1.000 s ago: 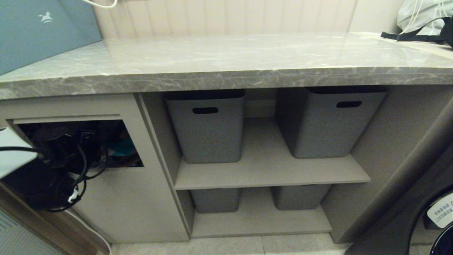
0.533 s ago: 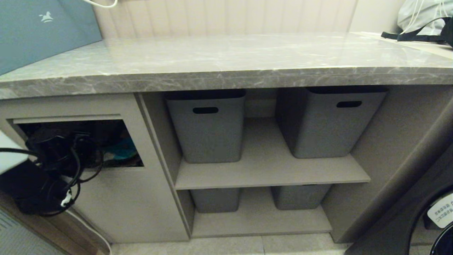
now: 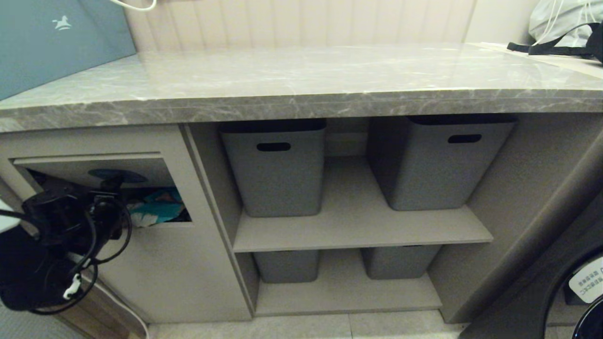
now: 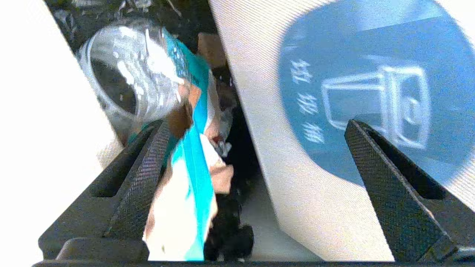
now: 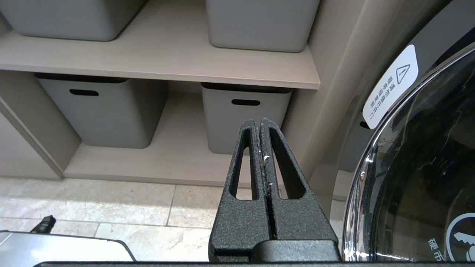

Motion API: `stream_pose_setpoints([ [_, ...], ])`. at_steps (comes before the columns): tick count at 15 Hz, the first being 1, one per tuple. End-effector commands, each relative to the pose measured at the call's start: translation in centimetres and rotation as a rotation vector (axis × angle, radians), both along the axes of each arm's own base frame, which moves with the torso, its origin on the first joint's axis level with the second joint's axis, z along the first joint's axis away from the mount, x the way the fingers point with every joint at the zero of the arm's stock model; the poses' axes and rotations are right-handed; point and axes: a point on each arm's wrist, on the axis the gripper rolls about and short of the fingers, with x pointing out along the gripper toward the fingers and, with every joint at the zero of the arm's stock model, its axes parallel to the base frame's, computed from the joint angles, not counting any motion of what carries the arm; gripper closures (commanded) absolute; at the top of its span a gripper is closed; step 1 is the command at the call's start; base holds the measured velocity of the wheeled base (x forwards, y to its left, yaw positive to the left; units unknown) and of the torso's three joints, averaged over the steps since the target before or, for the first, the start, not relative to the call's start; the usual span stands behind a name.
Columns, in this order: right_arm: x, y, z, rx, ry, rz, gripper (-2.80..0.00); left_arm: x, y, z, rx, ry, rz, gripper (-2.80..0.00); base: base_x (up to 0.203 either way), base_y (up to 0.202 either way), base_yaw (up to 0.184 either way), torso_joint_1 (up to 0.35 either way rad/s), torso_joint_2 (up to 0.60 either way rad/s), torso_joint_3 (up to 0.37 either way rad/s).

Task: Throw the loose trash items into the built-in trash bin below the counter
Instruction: Put the garbage in the trash can

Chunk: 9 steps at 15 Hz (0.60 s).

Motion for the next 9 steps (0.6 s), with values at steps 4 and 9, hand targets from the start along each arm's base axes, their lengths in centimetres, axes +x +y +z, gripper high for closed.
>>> stream_pose_setpoints([
  [4, 0.0, 0.0, 0.0, -0.001, -0.001, 0.002, 0.0, -4.1, -0.8, 1.7, -0.039, -0.016, 0.002, -2.8, 0.0, 0.0, 0.0, 0.0, 0.0, 0.0],
  [9, 0.0, 0.0, 0.0, -0.001, -0.002, 0.002, 0.0, -13.6, -2.4, -0.6, -0.099, 0.168, 0.009, -2.8, 0.0, 0.0, 0.0, 0.0, 0.0, 0.0],
])
